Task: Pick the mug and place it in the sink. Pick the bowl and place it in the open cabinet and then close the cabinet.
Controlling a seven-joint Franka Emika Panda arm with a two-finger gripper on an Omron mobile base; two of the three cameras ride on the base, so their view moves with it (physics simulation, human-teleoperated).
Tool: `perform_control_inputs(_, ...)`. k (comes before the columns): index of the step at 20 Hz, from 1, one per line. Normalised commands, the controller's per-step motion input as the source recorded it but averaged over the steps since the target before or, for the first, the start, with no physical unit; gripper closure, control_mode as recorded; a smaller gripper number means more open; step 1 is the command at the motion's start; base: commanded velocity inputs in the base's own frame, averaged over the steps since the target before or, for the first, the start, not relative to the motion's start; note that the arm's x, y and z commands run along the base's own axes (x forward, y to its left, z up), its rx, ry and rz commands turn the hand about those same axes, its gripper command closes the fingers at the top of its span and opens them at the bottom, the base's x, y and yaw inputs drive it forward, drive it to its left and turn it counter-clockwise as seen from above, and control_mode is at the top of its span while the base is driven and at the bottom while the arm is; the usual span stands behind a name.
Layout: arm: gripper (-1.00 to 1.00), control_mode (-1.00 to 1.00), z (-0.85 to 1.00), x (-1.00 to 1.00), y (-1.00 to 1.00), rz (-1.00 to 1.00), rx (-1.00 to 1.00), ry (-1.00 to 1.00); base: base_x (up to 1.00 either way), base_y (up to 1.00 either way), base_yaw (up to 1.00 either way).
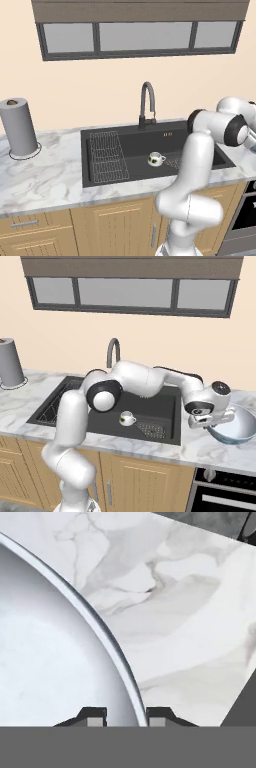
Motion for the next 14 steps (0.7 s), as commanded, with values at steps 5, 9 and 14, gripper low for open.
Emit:
perform_control_inputs(5,1.0,-1.0,0.27,-0.28,1.0,0.1,-0.14,0.02,0.0,0.0,0.0)
perform_control_inputs(9,1.0,-1.0,0.99,0.0,0.96,0.29,-0.23,0.08,0.0,0.0,0.0)
perform_control_inputs(14,1.0,-1.0,1.0,0.0,0.81,0.37,-0.15,0.17,0.0,0.0,0.0)
